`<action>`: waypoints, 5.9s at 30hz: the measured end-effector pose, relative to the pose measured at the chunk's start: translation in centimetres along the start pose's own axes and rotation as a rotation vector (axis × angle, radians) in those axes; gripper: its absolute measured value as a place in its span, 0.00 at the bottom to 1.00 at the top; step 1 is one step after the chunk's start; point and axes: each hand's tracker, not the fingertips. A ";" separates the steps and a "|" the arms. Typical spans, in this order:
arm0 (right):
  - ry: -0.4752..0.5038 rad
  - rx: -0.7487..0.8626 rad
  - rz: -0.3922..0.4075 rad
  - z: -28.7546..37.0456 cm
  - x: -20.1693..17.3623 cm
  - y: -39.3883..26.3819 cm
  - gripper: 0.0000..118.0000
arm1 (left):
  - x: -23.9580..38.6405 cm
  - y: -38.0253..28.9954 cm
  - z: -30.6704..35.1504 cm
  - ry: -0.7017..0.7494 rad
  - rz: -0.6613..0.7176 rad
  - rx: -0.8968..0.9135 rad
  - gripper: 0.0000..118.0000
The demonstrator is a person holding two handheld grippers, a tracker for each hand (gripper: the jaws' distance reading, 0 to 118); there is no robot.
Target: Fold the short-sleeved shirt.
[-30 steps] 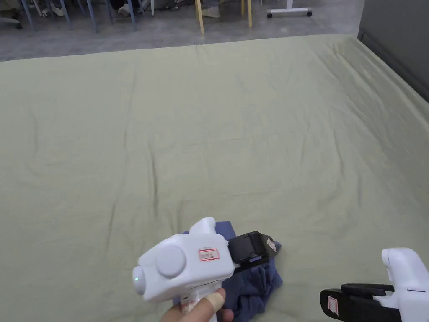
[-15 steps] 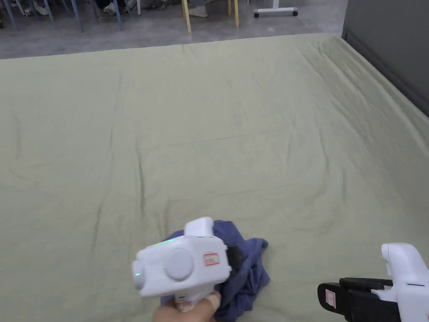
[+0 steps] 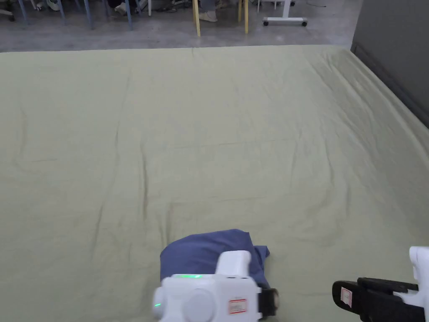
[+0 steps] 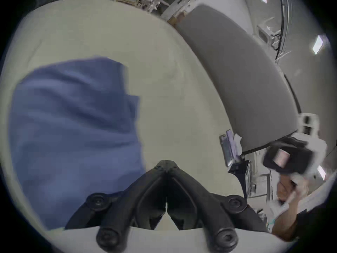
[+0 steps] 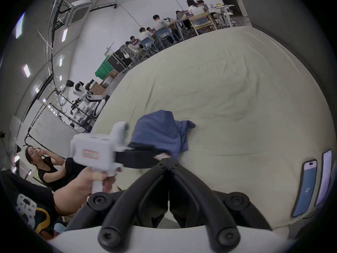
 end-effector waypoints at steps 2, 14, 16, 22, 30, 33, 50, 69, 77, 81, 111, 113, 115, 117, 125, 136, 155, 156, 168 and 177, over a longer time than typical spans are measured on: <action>0.030 -0.018 0.000 -2.1 -0.3 0.8 0.02 | -3.3 -0.4 4.3 0.008 0.067 0.036 0.00; 0.152 -0.325 -0.149 -21.7 2.8 2.9 0.02 | -14.5 -1.5 14.5 0.038 0.370 0.234 0.00; 0.059 -0.366 -0.178 -23.1 5.3 2.1 0.02 | -14.0 -1.6 13.8 0.017 0.365 0.263 0.00; 0.171 -0.315 -0.172 -21.7 5.4 2.0 0.02 | -13.1 -1.2 9.2 -0.020 0.301 0.201 1.00; 0.221 -0.305 -0.253 -21.7 7.0 1.4 0.02 | -12.9 1.4 2.4 -0.057 0.303 0.072 0.99; 0.231 -0.285 -0.281 -21.3 7.4 1.0 0.02 | -12.5 1.7 2.6 0.017 0.234 0.047 0.32; 0.283 -0.076 -0.009 -12.6 -3.0 1.8 0.02 | -19.4 5.3 13.8 0.125 0.180 -0.052 0.32; -0.011 0.222 0.410 -15.3 -31.9 0.2 0.02 | -37.2 4.5 31.3 0.506 0.307 -0.034 0.32; 0.034 0.279 0.498 -16.8 -40.4 -1.7 0.02 | -40.5 4.1 34.3 0.578 0.344 -0.045 0.32; 0.036 0.260 0.497 -17.3 -40.7 -1.8 0.02 | -41.4 4.4 34.4 0.600 0.337 -0.062 0.32; -0.022 0.362 0.441 -12.3 -36.1 0.9 0.02 | -23.3 5.0 38.1 1.122 0.087 0.513 0.00; -0.065 0.412 0.421 -11.1 -34.0 2.4 0.02 | -20.0 6.2 37.4 1.103 0.018 0.567 0.00; -0.137 0.461 0.402 -9.6 -31.4 4.3 0.02 | -16.4 7.3 36.2 1.066 -0.039 0.645 0.00; -0.206 0.504 0.375 -7.6 -28.5 6.3 0.02 | -13.2 8.5 34.8 0.928 -0.026 0.710 0.00; -0.431 0.665 0.250 2.8 -18.7 10.6 0.02 | -4.8 12.8 26.1 0.733 -0.158 0.737 0.00; -0.567 0.743 0.252 9.5 -14.3 12.5 0.02 | 7.7 12.2 23.0 0.689 -0.238 0.859 0.00; -0.489 0.800 0.322 9.8 -17.0 12.9 0.04 | 14.4 9.6 26.4 0.725 -0.365 0.938 0.00; -0.489 0.804 0.323 9.9 -17.1 12.8 0.05 | 14.5 9.5 26.4 0.718 -0.365 0.938 0.00; -0.453 0.840 0.312 11.4 -17.5 13.6 1.00 | 14.8 9.2 28.1 0.733 -0.369 0.997 1.00; -0.556 0.833 0.309 11.1 -18.1 13.4 1.00 | 14.9 8.6 27.6 0.742 -0.375 0.979 1.00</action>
